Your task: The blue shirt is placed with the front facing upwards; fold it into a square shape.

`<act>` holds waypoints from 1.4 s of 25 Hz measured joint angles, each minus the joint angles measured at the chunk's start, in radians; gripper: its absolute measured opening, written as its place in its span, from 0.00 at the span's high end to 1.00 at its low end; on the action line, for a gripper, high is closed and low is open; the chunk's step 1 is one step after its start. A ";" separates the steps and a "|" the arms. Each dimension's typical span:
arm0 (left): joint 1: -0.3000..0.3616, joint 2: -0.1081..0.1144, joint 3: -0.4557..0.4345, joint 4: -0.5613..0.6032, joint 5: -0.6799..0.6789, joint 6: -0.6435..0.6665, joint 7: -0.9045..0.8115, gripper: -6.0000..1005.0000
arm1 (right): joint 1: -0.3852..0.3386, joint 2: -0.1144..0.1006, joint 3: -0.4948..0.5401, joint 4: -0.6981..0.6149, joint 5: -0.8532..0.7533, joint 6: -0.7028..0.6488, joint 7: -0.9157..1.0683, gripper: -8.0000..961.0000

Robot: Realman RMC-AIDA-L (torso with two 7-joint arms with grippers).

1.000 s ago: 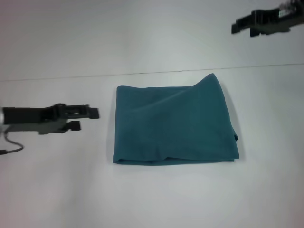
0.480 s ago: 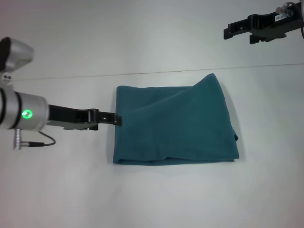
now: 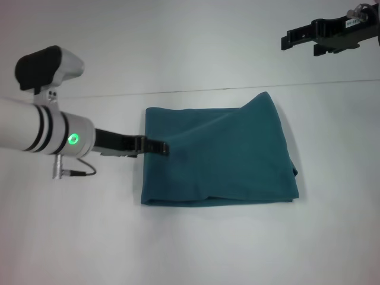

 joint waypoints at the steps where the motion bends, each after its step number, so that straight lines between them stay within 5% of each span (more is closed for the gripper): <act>1: -0.008 -0.001 -0.002 -0.008 0.001 -0.006 0.000 0.11 | 0.000 0.000 0.000 0.000 0.000 0.000 0.000 0.02; 15: -0.036 -0.035 0.118 -0.051 0.013 -0.177 0.000 0.11 | -0.002 0.006 0.000 0.000 -0.001 0.001 -0.001 0.02; 30: -0.090 -0.051 0.140 -0.130 0.069 -0.217 -0.007 0.14 | -0.001 0.003 0.001 0.015 0.001 0.009 -0.005 0.02; 35: -0.072 -0.059 0.138 -0.091 0.070 -0.205 -0.012 0.34 | -0.001 0.002 0.002 0.017 0.006 0.011 -0.008 0.02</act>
